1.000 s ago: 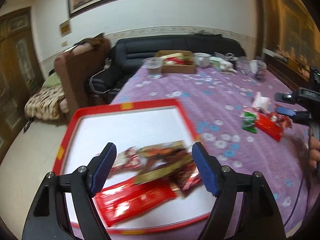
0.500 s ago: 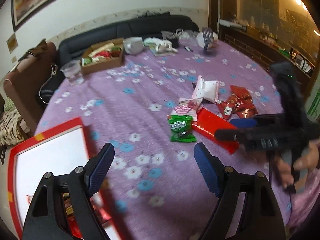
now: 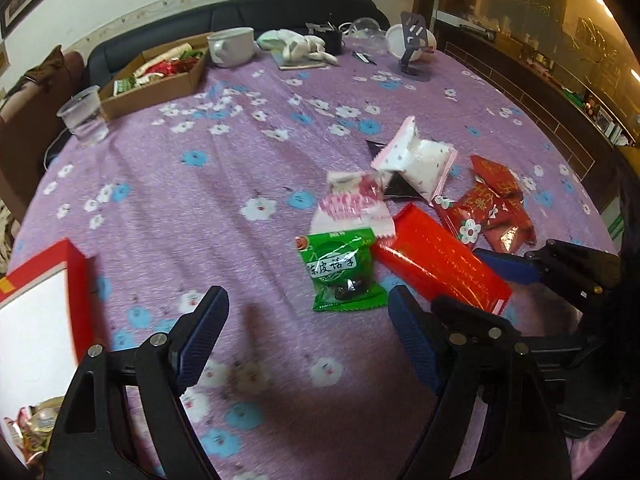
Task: Organize snacks
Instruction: 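Grasp the green packet with the left gripper while the right grasps a red packet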
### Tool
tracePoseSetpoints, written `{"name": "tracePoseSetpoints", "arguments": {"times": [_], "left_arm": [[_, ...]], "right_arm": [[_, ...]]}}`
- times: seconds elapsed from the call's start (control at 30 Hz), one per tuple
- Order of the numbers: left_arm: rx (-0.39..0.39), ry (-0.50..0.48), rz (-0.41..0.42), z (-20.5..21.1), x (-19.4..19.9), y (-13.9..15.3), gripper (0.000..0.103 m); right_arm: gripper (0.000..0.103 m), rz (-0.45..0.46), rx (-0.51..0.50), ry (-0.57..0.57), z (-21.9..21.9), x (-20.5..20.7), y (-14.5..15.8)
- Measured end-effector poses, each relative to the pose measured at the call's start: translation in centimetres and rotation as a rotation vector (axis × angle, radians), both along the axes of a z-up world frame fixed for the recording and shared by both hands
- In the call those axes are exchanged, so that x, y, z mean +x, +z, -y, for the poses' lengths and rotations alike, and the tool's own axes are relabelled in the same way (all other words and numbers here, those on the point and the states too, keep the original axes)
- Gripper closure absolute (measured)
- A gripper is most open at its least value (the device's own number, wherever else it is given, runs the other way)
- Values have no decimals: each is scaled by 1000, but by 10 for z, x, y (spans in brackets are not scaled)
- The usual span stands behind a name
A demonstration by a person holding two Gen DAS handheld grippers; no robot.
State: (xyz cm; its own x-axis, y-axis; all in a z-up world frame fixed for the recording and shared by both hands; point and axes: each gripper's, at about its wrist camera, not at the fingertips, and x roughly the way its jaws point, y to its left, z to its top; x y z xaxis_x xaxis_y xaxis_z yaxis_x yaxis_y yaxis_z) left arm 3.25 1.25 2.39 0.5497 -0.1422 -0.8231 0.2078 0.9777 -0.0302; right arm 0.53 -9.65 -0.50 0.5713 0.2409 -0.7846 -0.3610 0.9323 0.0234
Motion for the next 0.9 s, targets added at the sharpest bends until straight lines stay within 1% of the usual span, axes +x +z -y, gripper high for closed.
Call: {"name": "tracePoseSetpoints", "arguments": {"times": [0.03, 0.1, 0.23, 0.33, 0.47, 0.5, 0.53, 0.57, 0.6, 0.63, 0.7, 0.77, 0.83, 0.9], "left_arm": [[-5, 1, -2, 1, 2, -1, 21], [-41, 16, -5, 1, 6, -1, 21], [-51, 42, -11, 2, 16, -2, 21], [-81, 66, -33, 4, 24, -7, 21], [-87, 89, -37, 10, 30, -12, 23], [-80, 97, -28, 12, 30, -14, 31], [-68, 98, -15, 13, 30, -13, 45], [-65, 92, -9, 14, 30, -13, 51], [-68, 88, -5, 14, 29, -12, 69], [-79, 88, -8, 14, 29, -12, 76], [-99, 93, -12, 11, 28, -12, 77], [-100, 95, -4, 10, 25, -12, 78], [-113, 96, 2, 6, 17, -10, 82], [-124, 103, 9, 2, 9, -8, 82]], "right_arm": [[54, -13, 27, -8, 5, 2, 1], [54, -37, 73, -22, 13, 6, 2], [54, -74, 149, -44, 24, 12, 4], [54, -76, 148, -51, 24, 12, 5], [54, -68, 125, -47, 20, 11, 5], [55, -68, 128, -48, 21, 11, 4], [55, -68, 130, -49, 21, 11, 4], [55, -68, 131, -50, 21, 11, 4], [55, -65, 129, -49, 21, 11, 4], [55, -64, 126, -48, 21, 11, 4], [55, -62, 125, -48, 21, 11, 4], [55, -61, 129, -49, 21, 11, 4], [55, -60, 135, -49, 21, 11, 4], [55, -58, 141, -48, 21, 11, 4]]}}
